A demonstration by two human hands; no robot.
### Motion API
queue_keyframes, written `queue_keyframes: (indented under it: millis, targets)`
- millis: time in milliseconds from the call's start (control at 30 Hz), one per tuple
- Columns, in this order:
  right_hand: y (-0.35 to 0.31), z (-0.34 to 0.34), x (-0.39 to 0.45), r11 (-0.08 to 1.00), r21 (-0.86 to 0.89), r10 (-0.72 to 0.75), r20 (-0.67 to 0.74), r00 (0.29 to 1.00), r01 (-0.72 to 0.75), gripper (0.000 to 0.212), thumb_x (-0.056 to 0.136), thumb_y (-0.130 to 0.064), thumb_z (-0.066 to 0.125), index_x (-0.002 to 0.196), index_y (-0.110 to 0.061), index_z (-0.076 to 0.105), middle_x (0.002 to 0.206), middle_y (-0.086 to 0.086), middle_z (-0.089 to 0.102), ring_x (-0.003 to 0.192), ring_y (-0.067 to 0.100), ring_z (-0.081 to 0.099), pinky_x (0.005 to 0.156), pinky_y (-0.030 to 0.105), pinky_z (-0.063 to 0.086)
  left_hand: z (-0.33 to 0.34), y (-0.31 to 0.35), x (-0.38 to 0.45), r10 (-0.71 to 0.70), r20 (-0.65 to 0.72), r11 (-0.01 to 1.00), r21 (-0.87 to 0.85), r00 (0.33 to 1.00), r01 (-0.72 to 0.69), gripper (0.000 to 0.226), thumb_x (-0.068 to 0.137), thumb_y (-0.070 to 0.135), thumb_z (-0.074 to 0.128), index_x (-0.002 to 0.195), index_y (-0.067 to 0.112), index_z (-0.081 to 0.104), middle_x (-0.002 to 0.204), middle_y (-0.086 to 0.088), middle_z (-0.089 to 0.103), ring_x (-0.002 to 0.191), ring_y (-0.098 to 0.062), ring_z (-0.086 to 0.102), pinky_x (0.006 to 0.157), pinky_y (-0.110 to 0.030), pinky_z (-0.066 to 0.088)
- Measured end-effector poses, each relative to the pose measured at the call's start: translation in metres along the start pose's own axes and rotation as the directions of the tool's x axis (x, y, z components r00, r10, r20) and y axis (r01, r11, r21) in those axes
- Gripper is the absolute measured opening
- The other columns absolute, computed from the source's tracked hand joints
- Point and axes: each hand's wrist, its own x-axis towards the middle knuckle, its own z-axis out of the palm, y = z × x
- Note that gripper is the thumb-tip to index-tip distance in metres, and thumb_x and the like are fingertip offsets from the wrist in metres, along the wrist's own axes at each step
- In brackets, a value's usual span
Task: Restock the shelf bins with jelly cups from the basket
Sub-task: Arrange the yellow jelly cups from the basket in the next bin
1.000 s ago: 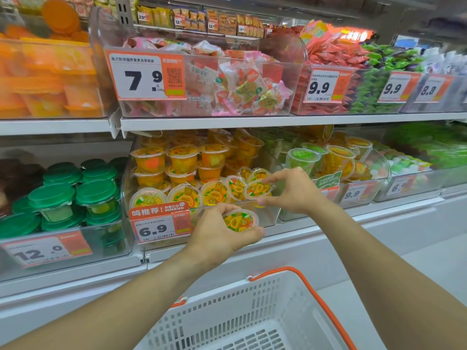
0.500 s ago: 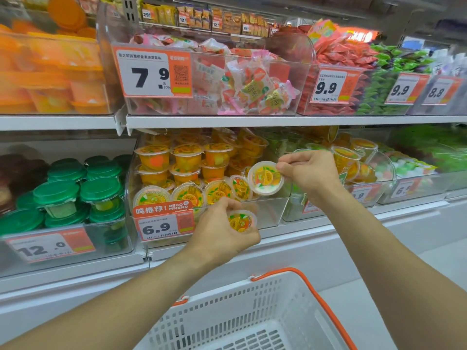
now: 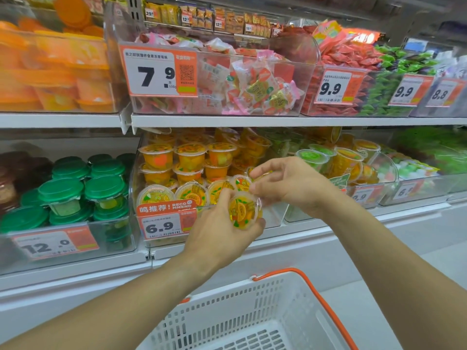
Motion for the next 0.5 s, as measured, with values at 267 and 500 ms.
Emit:
queue_keyframes:
  millis: [267,500]
  targets:
    - [0.032,-0.014,0.066,0.618,-0.782,-0.150,-0.015,0.989,0.082,0.057,0.081,-0.016,0.070,0.136,-0.015,0.053,0.130,0.007,0.061,0.115,0.025,0.059,0.094,0.033,0.050,-0.007,-0.013,-0.007,-0.006,0.108,0.998,0.062,0.994,0.000,0.051,0.068,0.076,0.059,0.100,0.043,0.039,0.092,0.013,0.066,0.081,-0.012,0.064,0.071,-0.041,0.056]
    - [0.050,0.012,0.099,0.327,-0.945,-0.056,-0.015,0.998,0.004,0.043,0.083,-0.019,0.067,0.123,-0.010,0.052,0.117,0.013,0.062,0.109,0.035,0.059,0.085,0.038,0.045,-0.014,-0.018,-0.011,-0.007,0.133,0.999,0.043,0.991,0.001,0.047,0.071,0.073,0.062,0.098,0.041,0.040,0.085,0.014,0.067,0.070,-0.006,0.065,0.069,-0.041,0.056]
